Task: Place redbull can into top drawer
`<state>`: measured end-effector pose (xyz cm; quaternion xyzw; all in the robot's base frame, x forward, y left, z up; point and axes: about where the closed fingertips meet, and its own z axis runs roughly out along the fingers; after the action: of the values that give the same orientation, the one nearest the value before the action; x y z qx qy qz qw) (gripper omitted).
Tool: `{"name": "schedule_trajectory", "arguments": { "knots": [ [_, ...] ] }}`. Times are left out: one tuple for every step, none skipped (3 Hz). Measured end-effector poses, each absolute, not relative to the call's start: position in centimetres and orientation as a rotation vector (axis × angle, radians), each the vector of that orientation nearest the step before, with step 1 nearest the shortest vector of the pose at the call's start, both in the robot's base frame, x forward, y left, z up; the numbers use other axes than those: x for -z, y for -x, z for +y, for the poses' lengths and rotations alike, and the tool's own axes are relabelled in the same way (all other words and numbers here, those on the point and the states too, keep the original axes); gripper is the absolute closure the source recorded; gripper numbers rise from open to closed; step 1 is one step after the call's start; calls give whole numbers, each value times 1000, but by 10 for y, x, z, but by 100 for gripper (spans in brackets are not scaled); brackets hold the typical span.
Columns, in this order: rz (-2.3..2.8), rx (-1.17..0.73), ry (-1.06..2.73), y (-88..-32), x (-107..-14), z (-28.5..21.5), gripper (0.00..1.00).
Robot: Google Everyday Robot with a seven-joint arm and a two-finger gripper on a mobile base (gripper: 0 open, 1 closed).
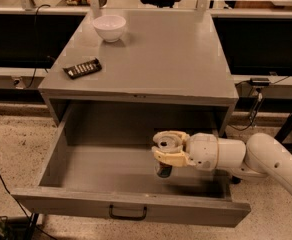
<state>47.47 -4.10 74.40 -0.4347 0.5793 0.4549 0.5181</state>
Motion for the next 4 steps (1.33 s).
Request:
{"name": "schedule_trajectory", "arguments": {
  "knots": [
    [1388,-1094,1046,-474,-744,-39,30],
    [1386,-1097,1050,-474,-745,-37,7],
    [1385,-1099,1052,-473,-745,-36,0],
    [1385,-1099,1052,-473,-745,-36,0]
  ]
}}
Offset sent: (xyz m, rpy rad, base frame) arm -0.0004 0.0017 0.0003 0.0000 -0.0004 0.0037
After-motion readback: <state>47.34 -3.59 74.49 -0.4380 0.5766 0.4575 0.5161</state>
